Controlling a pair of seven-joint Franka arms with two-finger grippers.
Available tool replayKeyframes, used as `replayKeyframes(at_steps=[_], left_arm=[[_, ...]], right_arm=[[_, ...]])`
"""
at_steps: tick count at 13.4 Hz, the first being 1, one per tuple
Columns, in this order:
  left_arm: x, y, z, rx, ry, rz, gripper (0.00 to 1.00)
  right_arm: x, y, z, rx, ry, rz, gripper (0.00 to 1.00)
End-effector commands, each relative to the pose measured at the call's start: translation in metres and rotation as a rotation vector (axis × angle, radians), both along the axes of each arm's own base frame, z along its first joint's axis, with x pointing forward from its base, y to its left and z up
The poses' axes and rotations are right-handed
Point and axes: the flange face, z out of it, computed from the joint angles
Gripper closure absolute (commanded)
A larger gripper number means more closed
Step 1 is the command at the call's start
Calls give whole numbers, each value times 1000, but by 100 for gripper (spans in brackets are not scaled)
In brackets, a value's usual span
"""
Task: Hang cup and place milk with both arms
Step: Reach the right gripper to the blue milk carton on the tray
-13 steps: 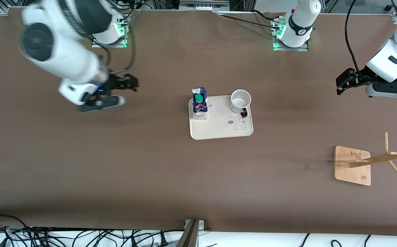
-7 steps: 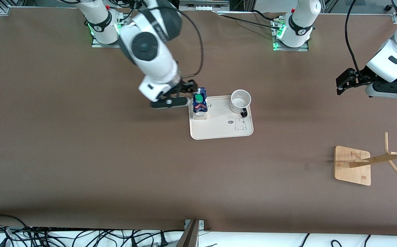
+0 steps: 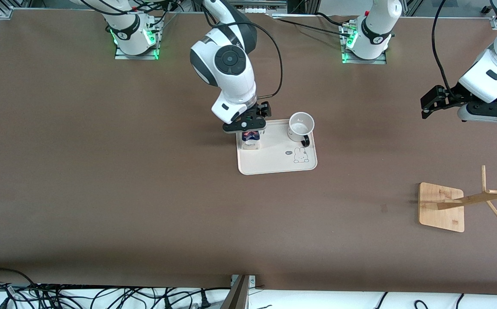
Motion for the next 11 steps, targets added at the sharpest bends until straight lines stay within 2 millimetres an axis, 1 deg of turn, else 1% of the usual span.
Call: replayKeyframes(at_steps=[1,3,4,5,7,11], left_arm=[[5,0,6,19,3,-7,0],[5,0,6,19,3,-7,0],[5,0,6,19,3,-7,0],[5,0,6,19,3,-7,0],[5,1,6,18,3,-3,0],[5,-1,6,18,3,-7,0]], right_arm=[[-3,7,-13,-33,-17,6,15],[-8,11,-20,-56,-29,30,36],[-7,11,-21,-60,-32,33,43],[-7,11,-20,-59,-33,35,47],[-6,11,-18,-57,-32,32,54],[-5,10,-7,-42,-33,28,58]])
